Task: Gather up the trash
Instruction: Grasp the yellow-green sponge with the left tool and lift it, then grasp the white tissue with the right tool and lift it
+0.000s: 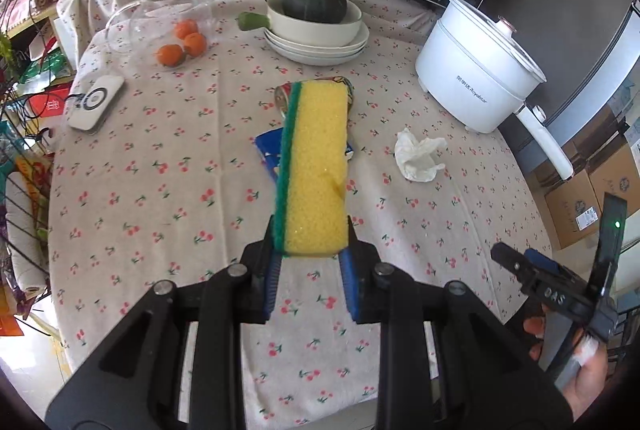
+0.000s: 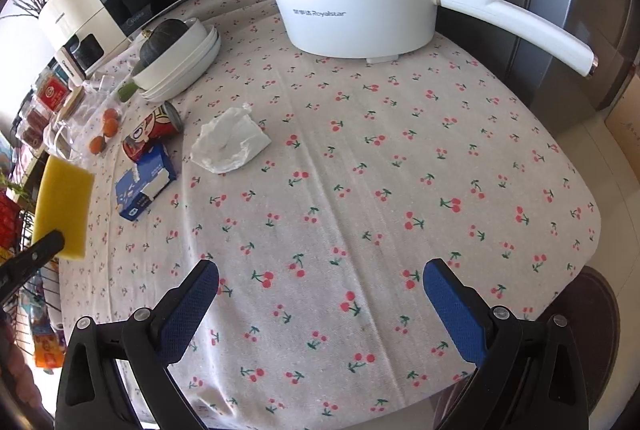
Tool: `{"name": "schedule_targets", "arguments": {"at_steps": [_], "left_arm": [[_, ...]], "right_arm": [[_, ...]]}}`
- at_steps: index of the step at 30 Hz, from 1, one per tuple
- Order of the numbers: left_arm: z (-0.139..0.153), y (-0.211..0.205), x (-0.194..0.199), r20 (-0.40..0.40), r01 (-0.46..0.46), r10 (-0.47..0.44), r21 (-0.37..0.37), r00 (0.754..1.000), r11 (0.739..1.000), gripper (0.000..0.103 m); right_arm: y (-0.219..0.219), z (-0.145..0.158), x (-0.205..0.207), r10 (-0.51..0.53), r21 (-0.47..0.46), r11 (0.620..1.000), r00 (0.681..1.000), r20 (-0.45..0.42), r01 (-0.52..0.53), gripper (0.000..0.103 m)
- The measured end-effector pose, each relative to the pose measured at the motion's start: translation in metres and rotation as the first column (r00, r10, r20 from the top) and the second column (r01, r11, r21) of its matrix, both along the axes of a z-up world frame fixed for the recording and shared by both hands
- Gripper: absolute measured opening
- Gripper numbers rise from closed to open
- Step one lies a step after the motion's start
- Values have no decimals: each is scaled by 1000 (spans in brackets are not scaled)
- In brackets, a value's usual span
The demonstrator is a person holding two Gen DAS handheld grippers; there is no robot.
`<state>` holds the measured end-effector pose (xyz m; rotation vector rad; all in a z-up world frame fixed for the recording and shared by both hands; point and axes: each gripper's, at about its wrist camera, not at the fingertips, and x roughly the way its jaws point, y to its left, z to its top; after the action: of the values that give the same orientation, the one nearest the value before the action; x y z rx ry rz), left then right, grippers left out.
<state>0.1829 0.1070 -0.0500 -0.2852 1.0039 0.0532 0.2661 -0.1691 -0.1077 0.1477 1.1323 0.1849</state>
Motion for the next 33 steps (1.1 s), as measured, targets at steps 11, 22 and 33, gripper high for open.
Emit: {"name": "schedule_targets", "arguments": {"at_steps": [11, 22, 33], "left_arm": [[-7, 28, -19, -27, -12, 10, -63, 1000, 998, 29], [-10, 54, -25, -38, -59, 56, -102, 998, 993, 29], [-8, 43, -25, -32, -31, 28, -65, 999, 997, 29]], "right_arm": [[62, -51, 43, -8, 18, 1000, 1000, 13, 8, 103], [109, -60, 79, -49, -124, 990, 993, 111, 63, 103], [117, -47, 89, 44, -139, 990, 996, 73, -33, 11]]}}
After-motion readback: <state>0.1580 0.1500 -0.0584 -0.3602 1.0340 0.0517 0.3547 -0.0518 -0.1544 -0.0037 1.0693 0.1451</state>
